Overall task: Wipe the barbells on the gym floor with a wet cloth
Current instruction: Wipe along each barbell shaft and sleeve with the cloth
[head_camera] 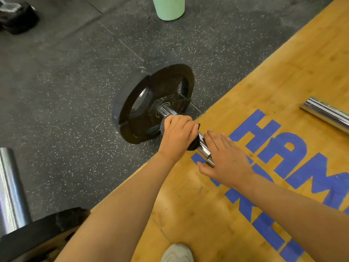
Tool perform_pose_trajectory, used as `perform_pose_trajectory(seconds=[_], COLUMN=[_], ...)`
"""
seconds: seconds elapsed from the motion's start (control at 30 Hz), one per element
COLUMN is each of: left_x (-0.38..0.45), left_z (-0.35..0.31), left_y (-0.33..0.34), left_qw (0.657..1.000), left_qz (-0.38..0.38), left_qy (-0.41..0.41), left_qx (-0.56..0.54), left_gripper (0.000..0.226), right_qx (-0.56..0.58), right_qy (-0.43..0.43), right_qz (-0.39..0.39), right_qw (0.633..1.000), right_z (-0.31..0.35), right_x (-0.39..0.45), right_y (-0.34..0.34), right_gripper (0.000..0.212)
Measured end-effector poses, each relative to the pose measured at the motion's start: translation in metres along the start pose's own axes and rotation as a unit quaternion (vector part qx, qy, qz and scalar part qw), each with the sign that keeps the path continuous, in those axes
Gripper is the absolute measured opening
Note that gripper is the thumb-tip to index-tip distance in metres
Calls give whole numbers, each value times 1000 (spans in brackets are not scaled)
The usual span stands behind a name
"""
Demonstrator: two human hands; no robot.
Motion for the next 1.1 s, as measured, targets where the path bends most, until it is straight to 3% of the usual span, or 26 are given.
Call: perform_pose_trajectory(seconds=[0.27, 0.4, 0.5, 0.77, 0.93, 1.1], left_x=[16, 28, 43, 88, 114, 131], left_z=[-8, -17, -28, -30, -6, 24], left_y=[-83, -143, -192, -305, -354, -389], left_qw=[996, 994, 994, 995, 997, 996], left_qz=[56, 55, 49, 25, 22, 27], left_qy=[-44, -53, -50, -48, -20, 14], left_qx=[60, 78, 80, 79, 72, 83], left_gripper=[28, 26, 27, 31, 31, 31], right_qx=[7, 10, 11, 17, 27, 28], right_qy=[-2, -5, -12, -29, -31, -42], right_qz=[81, 95, 101, 52, 5, 7], right_qw=[997, 995, 995, 998, 999, 999], right_z=[9, 17, 28, 62, 90, 122], right_x=[13, 16, 21, 58, 94, 127], right_y=[-80, -136, -184, -306, -350, -378], right_gripper=[71, 55, 55, 53, 50, 53])
Point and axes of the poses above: each hand's wrist, its own x-axis towards the middle knuckle, its own y-axis out of the palm, z = x × y, the point moved 5 cm from there along x, towards the middle knuckle, and after that the axes turned 6 degrees about z, right-handed, at the moved point
